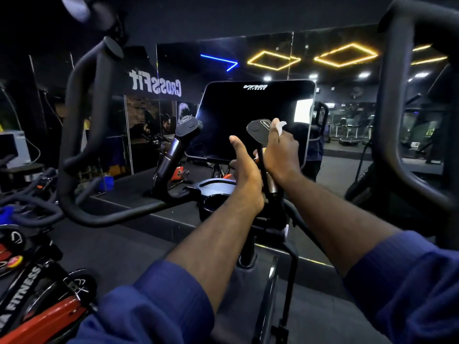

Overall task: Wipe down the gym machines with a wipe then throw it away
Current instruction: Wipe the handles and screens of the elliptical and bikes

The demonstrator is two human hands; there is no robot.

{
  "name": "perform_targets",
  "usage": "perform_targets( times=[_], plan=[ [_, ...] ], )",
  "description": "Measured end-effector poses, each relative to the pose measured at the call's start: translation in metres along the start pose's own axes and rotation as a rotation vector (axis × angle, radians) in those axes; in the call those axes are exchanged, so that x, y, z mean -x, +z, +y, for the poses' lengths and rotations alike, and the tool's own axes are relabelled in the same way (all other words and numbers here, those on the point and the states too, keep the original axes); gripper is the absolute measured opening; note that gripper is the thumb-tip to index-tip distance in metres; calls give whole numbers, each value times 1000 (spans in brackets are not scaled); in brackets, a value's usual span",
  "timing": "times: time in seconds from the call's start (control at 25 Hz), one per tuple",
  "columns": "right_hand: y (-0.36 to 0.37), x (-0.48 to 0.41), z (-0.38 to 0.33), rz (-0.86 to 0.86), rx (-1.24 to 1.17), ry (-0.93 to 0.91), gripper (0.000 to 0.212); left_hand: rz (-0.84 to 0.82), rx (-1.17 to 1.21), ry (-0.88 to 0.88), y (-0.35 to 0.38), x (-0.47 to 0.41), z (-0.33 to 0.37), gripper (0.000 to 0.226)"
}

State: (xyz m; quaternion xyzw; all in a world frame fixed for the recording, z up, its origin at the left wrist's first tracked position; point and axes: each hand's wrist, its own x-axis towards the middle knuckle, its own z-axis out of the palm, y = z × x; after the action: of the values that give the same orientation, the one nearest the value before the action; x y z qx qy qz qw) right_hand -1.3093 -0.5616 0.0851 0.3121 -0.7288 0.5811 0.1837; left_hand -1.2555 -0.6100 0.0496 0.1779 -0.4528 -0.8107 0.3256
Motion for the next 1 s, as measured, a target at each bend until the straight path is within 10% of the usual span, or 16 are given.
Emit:
perform_targets(
  times=[0.12,0.56,1.0],
  plan=[
    [-7,33,22,-53,-55,31,57,16,10,-9,-2,5,-15,141],
    [-10,116,159,-250,2,-253,59,94,-145,-68,-16,46,-102,95],
    [-45,176,152,-314,-688,349,45,133,-488,14,-27,140,-102,31]
  ],
)
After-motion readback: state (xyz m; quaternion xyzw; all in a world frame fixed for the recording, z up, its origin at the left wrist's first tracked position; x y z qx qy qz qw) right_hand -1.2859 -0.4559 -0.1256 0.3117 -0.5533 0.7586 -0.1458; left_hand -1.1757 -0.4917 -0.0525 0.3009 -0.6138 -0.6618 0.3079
